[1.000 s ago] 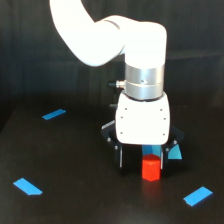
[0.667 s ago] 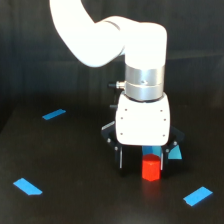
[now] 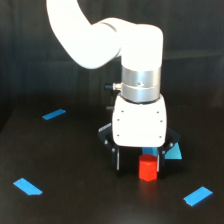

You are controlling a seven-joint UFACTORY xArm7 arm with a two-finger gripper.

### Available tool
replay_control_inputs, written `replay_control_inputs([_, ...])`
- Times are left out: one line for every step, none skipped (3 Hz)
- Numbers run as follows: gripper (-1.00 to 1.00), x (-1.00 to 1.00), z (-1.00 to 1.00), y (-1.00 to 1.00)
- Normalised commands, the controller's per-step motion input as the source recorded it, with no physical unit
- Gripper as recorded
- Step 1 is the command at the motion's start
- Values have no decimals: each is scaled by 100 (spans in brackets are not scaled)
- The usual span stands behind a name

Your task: Pick up the red object from the table

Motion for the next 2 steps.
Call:
replay_control_inputs([-77, 4, -9, 3])
replay_control_inputs([-100, -7, -7, 14])
